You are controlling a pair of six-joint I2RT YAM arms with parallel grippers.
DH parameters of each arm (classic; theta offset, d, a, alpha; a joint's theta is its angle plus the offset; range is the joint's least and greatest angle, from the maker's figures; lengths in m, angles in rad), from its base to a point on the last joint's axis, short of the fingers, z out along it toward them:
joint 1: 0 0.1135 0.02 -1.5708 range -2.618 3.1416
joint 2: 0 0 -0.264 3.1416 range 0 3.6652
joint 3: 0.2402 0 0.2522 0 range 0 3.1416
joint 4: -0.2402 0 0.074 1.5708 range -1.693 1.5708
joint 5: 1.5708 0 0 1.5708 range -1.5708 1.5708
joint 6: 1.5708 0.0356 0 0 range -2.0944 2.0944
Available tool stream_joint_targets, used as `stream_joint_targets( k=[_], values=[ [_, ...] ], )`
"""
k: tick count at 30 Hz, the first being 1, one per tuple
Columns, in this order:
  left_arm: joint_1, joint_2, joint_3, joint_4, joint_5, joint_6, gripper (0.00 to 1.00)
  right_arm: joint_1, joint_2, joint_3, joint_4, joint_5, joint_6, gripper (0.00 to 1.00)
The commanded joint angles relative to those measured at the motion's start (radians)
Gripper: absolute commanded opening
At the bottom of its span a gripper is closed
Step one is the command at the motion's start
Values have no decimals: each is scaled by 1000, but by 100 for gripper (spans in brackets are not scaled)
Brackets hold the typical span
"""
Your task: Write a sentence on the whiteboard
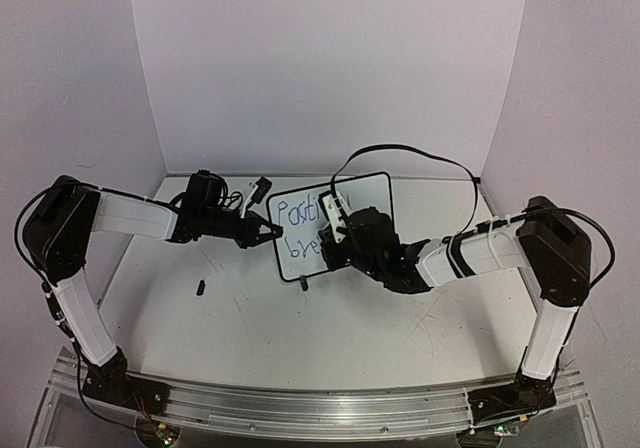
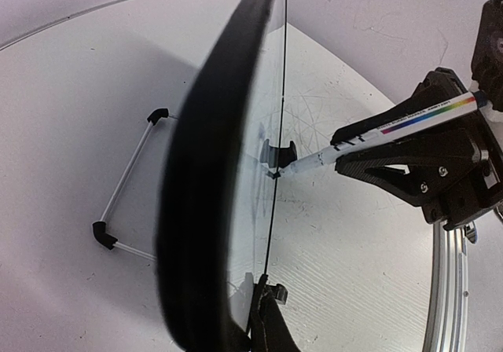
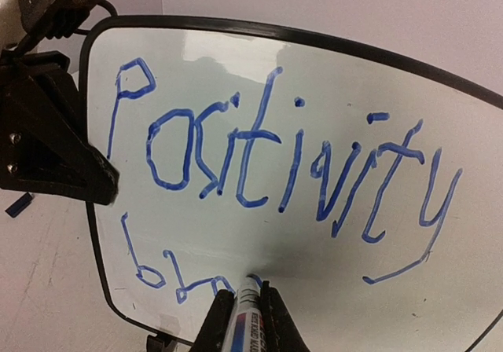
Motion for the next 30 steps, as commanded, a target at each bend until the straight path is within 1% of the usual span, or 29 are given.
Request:
stream_joint_targets(
  k=[1, 11, 18, 20, 22, 24, 30],
  values=[
    [26, 24, 18, -64, -257, 83, 0, 3, 21, -16, 4, 14, 34, 0],
    [25, 26, 19, -63, -256, 83, 0, 3, 23, -51, -4, 22, 51, 0],
    [26, 27, 18, -64, -256, 83, 0, 0, -24, -60, 11, 120, 13, 0],
    [25, 27, 19, -64, -255, 82, 0, 0, -48, -53, 19, 104, -3, 0],
    [26, 26, 19, -63, -255, 82, 0, 2, -80, -68, 46, 19, -33, 0],
    [26, 25, 17, -64, -257, 82, 0, 0, -107, -88, 61, -20, -28, 0],
    [26, 24, 18, -64, -255, 83, 0, -45, -102, -96, 27, 6, 36, 0]
  ],
)
